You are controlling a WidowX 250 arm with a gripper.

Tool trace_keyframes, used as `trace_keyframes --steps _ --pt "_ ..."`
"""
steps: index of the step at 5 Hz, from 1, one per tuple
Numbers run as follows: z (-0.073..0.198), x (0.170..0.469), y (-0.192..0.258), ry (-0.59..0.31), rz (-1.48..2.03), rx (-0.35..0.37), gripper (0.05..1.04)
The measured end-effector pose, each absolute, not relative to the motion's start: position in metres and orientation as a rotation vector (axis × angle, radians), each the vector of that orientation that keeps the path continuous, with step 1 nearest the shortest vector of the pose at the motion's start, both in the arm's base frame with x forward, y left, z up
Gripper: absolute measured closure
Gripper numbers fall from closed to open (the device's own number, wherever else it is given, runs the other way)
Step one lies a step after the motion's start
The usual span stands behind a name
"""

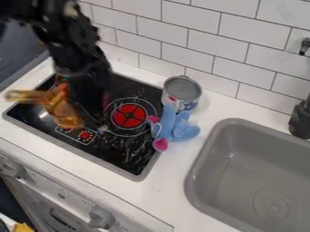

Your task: Move the pot

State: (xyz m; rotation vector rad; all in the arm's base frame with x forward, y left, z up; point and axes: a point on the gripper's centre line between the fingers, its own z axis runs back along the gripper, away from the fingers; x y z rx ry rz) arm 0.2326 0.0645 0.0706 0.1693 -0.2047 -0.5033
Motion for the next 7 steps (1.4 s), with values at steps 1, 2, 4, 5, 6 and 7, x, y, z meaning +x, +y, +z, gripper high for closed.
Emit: trace_keyframes --steps 1,2,4,5,6,7 --pt "0.073 0.237 0.095 -0.192 -0.402 0.205 0.999" --pt "0.069 0.236 0.126 -0.156 -0.316 0.233 0.999" --pt "0.054 0.243 0.163 -0.105 -0.229 0.252 0.999" --pt "0.040 0.245 0.175 -0.074 -0.217 0.258 0.999" --pt "0.028 0.248 0.183 -0.051 -0.227 0.276 0.999" --pt "0.020 0.256 0.185 -0.066 -0.248 0.267 0.999"
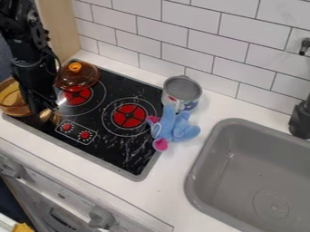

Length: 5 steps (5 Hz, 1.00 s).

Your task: Move the pot

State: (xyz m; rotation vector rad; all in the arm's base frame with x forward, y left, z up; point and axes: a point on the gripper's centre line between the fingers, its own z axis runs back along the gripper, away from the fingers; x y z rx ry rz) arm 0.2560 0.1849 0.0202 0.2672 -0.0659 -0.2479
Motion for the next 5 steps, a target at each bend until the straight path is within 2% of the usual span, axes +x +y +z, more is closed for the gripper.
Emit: trace_keyframes --steps 1,2,3,4,5 --pt "0.016 0.259 0.187 -0.062 -0.249 0.265 0.999" --pt "0.014 0.263 0.185 -0.131 -0.264 0.221 0.999" --pt "0.015 0.263 0.185 -0.136 -0.263 0.219 0.978" --pt "0.014 0.263 0.180 -0.119 -0.266 0.201 0.806" --pt "0.014 0.266 0.174 -0.112 -0.283 0.200 0.519"
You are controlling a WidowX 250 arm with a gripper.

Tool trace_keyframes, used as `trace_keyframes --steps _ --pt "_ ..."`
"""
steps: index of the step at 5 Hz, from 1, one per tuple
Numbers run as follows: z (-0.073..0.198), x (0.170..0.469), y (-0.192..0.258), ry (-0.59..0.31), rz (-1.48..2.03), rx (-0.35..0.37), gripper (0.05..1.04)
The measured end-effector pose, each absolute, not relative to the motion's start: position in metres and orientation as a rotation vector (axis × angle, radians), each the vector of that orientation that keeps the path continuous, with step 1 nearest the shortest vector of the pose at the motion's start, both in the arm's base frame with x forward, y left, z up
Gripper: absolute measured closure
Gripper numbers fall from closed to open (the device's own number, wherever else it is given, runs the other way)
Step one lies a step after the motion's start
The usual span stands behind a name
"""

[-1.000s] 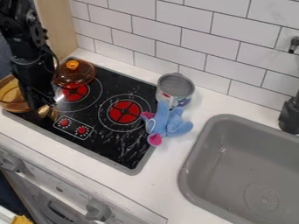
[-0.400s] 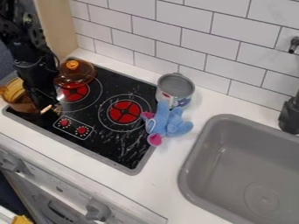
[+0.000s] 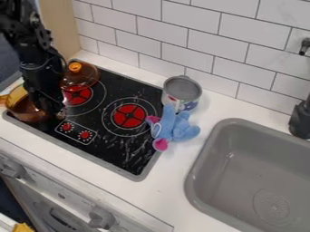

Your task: Move the pot

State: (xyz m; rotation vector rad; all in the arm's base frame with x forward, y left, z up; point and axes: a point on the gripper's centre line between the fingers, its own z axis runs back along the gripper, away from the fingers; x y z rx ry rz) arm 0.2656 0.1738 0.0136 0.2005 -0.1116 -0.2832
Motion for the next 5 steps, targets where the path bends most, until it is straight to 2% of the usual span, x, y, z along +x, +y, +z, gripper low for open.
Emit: trace_keyframes --steps 1,2,4,5 --pt "0.013 0.266 0.172 -0.112 -0.292 0.197 0.209" --pt "0.021 0.265 0.168 -0.099 -0.301 0.201 0.072" --pt "0.061 0.265 0.161 -0.163 -0.312 0.232 0.083" --pt "0.067 0.262 0.155 -0.137 -0.310 0.220 0.083"
